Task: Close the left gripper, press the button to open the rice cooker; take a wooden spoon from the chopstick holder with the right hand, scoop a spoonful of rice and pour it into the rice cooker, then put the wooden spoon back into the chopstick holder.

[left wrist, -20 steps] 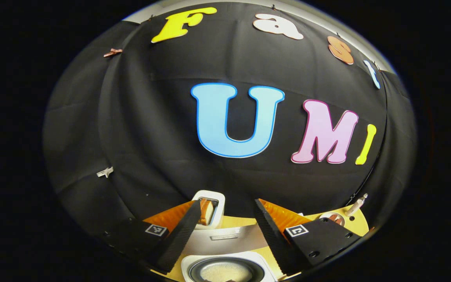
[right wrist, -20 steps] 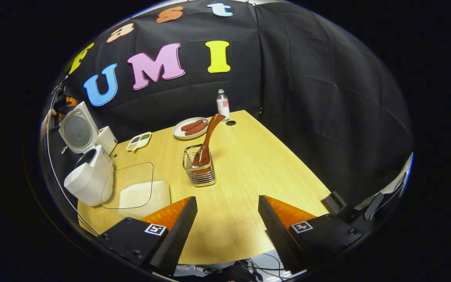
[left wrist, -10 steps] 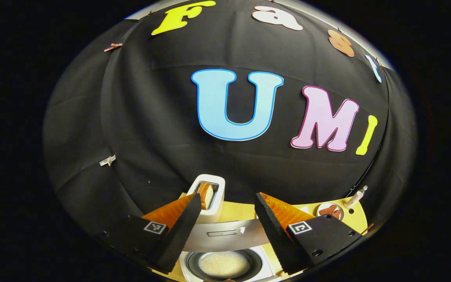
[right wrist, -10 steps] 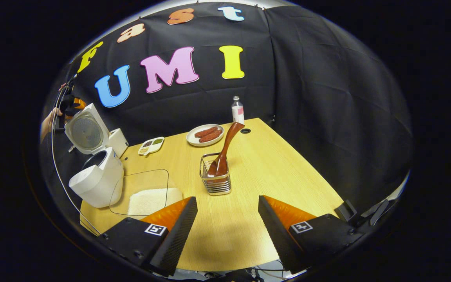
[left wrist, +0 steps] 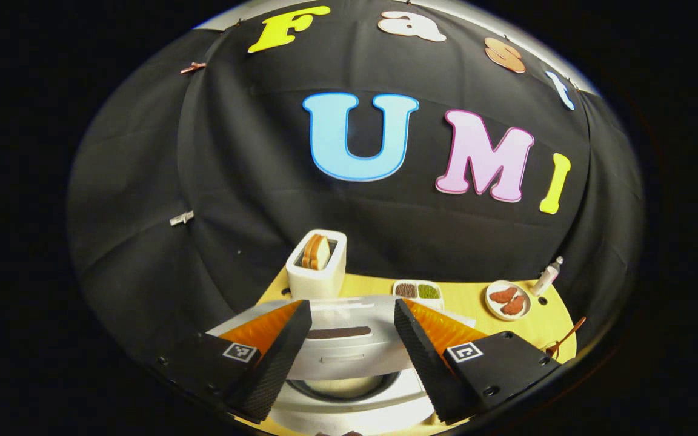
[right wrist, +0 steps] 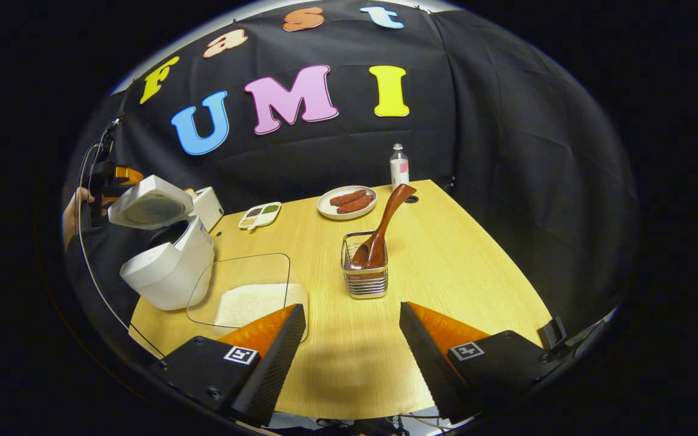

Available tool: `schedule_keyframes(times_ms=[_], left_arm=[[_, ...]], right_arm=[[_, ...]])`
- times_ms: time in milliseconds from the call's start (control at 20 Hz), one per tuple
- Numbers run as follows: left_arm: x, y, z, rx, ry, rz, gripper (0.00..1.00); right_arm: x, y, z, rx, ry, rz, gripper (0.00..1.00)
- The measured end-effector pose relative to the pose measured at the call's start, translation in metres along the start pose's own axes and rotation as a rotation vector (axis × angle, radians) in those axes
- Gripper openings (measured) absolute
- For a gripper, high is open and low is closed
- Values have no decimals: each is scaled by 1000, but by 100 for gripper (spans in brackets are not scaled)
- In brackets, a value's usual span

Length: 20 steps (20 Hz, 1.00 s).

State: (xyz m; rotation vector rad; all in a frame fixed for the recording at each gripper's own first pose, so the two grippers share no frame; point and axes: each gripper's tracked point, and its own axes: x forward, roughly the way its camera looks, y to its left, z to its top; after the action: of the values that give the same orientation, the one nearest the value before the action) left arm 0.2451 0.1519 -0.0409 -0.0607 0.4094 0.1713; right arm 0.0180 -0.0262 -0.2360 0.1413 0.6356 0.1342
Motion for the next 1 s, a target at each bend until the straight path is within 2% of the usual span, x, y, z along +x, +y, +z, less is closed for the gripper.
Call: schedule_keyframes(times_ms=[250,500,650,800,1000], left_arm=[[-5,-2,-64,-46,49,8,97],[-3,0,-86,-82,9,17,98],[1,-1,-101,-52,12,20,98],[8,0,-125,-11,69,36,98],[9,-1,-129,49,60,80,98]], right_arm=[[-10,1,-10,-41,15,21,99],[-23,-7,-19,-59,19,8,99],[-30,-13,-23,-56,19,-5,99],[-34,-21,-25,-42,19,-20,99],[-39,-29,-27,-53,12,-38,99]])
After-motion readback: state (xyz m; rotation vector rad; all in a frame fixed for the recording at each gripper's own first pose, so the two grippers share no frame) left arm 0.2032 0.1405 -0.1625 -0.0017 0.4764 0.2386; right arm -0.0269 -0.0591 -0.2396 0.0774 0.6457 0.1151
